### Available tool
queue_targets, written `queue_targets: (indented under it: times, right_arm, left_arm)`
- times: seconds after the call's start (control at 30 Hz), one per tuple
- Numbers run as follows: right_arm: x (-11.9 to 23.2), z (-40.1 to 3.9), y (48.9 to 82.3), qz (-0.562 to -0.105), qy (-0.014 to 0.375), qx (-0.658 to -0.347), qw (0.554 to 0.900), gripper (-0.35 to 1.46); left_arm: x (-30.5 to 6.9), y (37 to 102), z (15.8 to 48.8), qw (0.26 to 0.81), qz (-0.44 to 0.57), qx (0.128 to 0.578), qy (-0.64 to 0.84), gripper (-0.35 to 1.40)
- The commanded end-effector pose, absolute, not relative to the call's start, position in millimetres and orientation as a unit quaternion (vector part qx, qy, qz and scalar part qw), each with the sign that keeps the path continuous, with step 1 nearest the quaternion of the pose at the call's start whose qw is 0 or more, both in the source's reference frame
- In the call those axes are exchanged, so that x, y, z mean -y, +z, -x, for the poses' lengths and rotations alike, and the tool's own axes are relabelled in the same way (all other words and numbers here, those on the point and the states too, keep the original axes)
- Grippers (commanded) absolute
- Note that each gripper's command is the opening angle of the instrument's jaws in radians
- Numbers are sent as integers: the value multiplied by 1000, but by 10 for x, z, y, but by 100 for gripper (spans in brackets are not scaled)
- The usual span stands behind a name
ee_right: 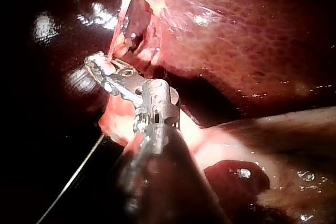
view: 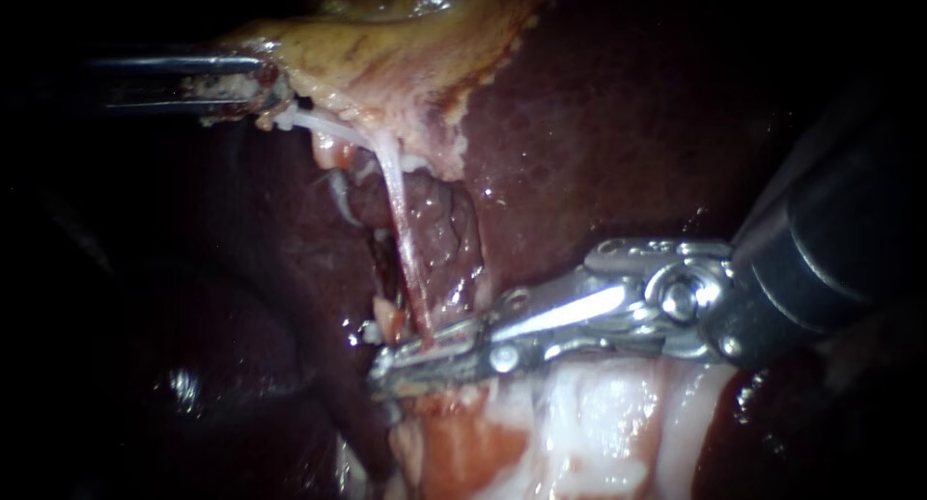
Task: Going back first clip right tube
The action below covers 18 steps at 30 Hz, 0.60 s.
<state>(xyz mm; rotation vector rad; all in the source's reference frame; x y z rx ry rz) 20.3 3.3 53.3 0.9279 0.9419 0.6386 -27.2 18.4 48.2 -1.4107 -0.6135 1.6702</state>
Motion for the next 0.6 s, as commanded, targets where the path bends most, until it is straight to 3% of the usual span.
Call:
queue_targets:
  times: [0.03,0.1,0.23,0.33,0.6]
  right_arm:
    - [-33,-203,534,-423,292,-430,742,-35]
    - [-34,-203,534,-423,292,-429,743,-35]
    - [-33,-207,541,-412,273,-448,745,21]
    - [-33,-213,550,-406,268,-454,746,42]
    - [-28,-213,569,-378,225,-476,761,46]
  left_arm:
    - [-184,482,272,422,563,245,667,-35]
    - [-184,482,272,422,563,245,667,-35]
    - [-184,482,272,422,563,245,667,-35]
    - [-184,482,272,422,563,245,667,-35]
    - [-184,483,272,421,564,245,667,-35]
